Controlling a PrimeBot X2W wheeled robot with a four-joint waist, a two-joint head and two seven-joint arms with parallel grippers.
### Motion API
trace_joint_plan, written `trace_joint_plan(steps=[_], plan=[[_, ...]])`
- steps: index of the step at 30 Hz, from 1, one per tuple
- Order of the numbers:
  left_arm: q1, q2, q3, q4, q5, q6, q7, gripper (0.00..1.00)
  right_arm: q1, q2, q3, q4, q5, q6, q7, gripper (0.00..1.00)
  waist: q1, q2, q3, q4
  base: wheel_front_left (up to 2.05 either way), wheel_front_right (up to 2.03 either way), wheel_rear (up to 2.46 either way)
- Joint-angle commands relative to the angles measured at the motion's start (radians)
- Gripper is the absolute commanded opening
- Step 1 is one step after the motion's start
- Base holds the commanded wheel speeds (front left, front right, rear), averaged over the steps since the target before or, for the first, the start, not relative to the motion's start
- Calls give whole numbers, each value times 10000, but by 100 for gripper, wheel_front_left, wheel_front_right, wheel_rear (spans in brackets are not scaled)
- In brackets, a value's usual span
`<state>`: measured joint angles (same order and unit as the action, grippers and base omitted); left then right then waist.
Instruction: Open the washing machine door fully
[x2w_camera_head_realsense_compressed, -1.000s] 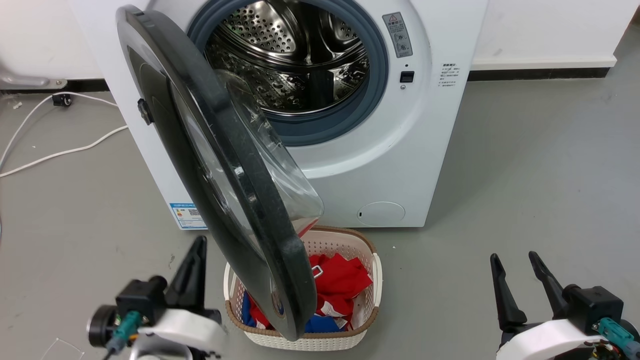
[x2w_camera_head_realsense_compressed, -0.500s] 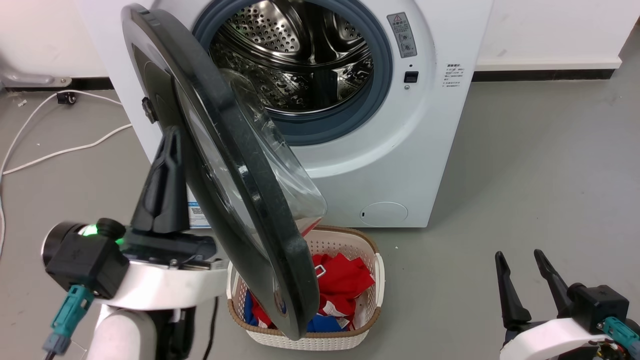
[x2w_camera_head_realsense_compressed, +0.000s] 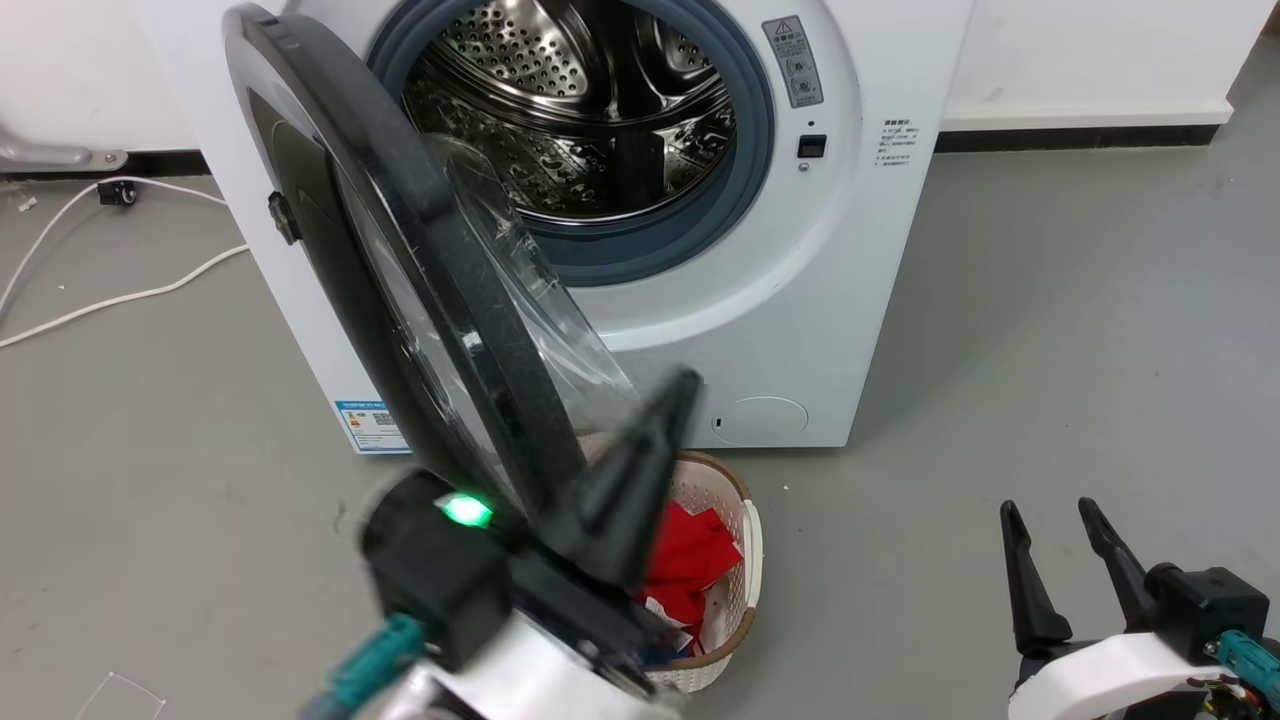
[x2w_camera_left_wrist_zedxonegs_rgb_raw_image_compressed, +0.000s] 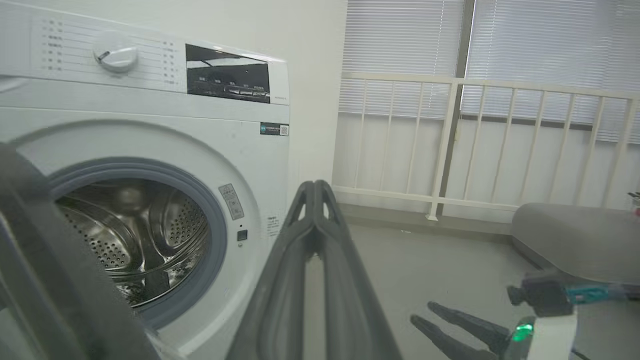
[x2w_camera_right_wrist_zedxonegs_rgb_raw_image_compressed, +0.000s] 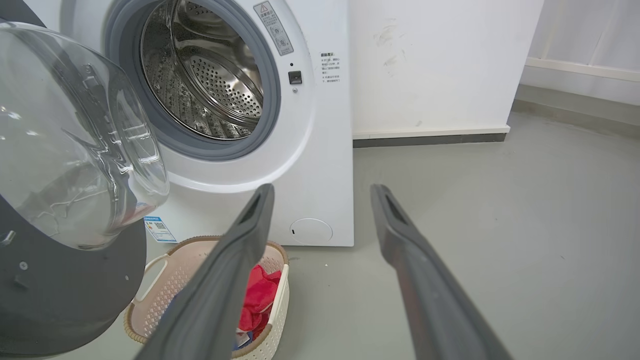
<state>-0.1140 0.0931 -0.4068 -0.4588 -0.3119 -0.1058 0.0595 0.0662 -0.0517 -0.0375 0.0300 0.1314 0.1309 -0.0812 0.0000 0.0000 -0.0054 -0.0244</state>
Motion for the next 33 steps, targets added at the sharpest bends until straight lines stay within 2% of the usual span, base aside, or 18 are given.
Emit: trace_joint_plan(steps=[1, 7, 12, 21, 26, 33], plan=[[253, 52, -323, 102, -94, -55, 129, 0, -17, 27, -31, -63, -38, -3, 10, 100, 0, 0, 13, 7, 0, 0, 0], [1277, 31, -1494, 944, -349, -41, 594, 0, -40, 27, -53, -40, 97, -3, 66, 100, 0, 0, 63, -40, 0, 0, 0], [1890, 180, -1829, 2126, -136, 158, 623, 0, -67, 27, -5, -14, 128, -3, 57, 100, 0, 0, 102, -66, 0, 0, 0], [1407, -24, -1142, 3695, -3, 869, -171, 0, -106, 27, 6, -28, 209, -3, 142, 100, 0, 0, 235, -78, 0, 0, 0], [1099, -80, -756, 4040, 112, 1302, -586, 0, -60, 27, 43, -22, 282, -3, 184, 100, 0, 0, 237, -109, 0, 0, 0], [1197, 123, -530, 4087, 142, 1564, -659, 0, 113, 27, 62, 33, 516, -3, 367, 100, 0, 0, 179, -25, 0, 0, 0]])
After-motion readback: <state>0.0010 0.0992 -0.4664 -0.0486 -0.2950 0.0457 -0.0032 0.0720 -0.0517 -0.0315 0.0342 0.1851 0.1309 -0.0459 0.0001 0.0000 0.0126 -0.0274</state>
